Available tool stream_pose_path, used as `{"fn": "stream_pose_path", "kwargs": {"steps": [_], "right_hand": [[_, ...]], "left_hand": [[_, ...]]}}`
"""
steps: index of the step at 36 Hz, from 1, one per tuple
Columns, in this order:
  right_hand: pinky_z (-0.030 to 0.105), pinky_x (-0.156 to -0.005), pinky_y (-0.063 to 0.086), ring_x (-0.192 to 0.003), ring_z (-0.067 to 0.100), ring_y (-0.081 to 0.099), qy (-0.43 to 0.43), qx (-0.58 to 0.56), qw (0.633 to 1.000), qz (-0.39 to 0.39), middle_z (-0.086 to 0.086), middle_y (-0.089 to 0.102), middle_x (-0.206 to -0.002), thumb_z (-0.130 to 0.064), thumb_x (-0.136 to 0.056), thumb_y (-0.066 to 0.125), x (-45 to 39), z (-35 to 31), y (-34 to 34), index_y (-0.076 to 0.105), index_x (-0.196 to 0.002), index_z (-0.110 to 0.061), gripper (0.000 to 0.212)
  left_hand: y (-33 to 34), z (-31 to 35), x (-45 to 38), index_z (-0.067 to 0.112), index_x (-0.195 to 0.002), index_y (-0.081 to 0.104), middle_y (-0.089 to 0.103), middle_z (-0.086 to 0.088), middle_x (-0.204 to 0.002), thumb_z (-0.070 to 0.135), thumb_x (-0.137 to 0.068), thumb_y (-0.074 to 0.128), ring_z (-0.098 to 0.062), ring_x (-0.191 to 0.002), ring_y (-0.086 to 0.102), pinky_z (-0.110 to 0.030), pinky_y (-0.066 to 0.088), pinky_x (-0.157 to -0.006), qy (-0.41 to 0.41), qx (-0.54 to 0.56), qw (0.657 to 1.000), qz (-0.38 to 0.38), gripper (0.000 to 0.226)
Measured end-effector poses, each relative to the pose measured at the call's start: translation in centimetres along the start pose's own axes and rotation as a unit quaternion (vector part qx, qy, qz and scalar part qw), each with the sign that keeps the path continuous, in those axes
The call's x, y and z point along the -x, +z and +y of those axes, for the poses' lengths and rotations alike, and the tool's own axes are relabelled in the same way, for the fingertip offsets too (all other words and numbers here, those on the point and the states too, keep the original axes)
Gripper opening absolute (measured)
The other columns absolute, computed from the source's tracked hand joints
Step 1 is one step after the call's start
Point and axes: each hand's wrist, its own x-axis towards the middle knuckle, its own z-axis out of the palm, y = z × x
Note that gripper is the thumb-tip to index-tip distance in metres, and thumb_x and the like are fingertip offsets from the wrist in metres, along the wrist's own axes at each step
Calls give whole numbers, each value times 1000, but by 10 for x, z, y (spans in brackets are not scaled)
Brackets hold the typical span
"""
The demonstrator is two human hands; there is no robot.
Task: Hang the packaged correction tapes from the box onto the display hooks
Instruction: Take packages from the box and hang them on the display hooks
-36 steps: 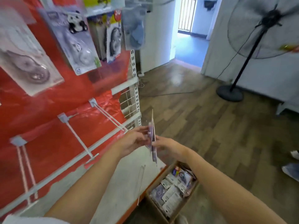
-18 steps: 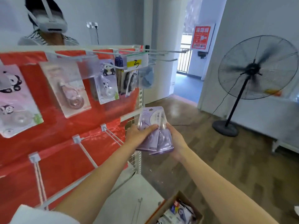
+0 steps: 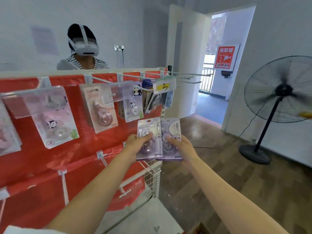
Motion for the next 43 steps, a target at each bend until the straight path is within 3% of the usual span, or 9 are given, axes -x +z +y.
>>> {"fn": "stream_pose_path", "kwargs": {"steps": [6,12,18,21,25,29,32,36,43], "right_hand": [[47,-92,53,-97,31,68,-3,6,1000,21,14,70,-110,-12,-83,71,1,-3,-4,60,-114,-7,33],[33,-72,56,-86,23,67,-10,-18,998,51,12,68,-110,-14,-85,69,3,-12,-11,57,-118,-8,36],[33,-69,58,-85,23,69,36,5,998,-42,9,71,-103,-19,-86,69,7,-17,-3,59,-104,-15,21],[35,-80,56,-90,23,68,16,19,995,-96,7,72,-101,-16,-88,67,17,-11,0,60,-104,-16,18],[17,-59,52,-76,8,64,24,42,989,-143,-3,64,-91,-20,-94,59,40,-11,-6,51,-111,-12,21],[12,-63,52,-78,-3,64,21,64,986,-155,-10,60,-100,-31,-100,49,55,-12,-28,35,-131,-17,37],[16,-63,54,-79,4,65,56,33,987,-146,-4,63,-97,-25,-103,39,69,-20,-51,46,-117,-15,18],[34,-74,57,-93,26,70,108,2,985,-133,14,70,-108,-34,-104,34,80,-22,-77,58,-120,-10,38],[34,-71,57,-78,22,70,124,2,978,-171,9,74,-92,-25,-100,43,105,-16,-80,66,-108,-9,29]], "left_hand": [[-9,-1,1,7,-93,62,68,-15,-101,18,-80,76,-31,-93,64,-41,53,-87,3,-20,999,26,21],[-7,-2,7,0,-106,64,67,-18,-106,10,-88,64,-32,-95,64,-38,52,-81,17,-33,997,70,20],[-1,-2,33,4,-94,56,63,-9,-94,8,-91,60,-20,-81,58,-29,45,-68,15,-6,997,81,6],[10,-1,48,5,-100,61,67,-9,-84,20,-99,49,-22,-73,62,-32,50,-66,6,40,997,70,20],[34,-1,68,14,-113,66,71,-12,-106,55,-90,53,-30,-98,67,-45,52,-93,2,31,999,7,49],[63,-11,83,10,-125,54,67,-13,-115,23,-83,71,-25,-97,68,-34,57,-76,17,73,997,-24,46],[84,-19,96,10,-123,53,66,-16,-117,6,-75,74,-28,-96,68,-36,57,-78,37,65,996,-49,53],[97,-22,117,15,-108,57,69,-10,-102,-1,-81,69,-27,-88,69,-40,56,-78,36,67,997,-25,33],[95,-35,152,16,-94,62,70,-6,-92,8,-78,74,-21,-82,68,-38,55,-81,53,69,993,77,21]]}}
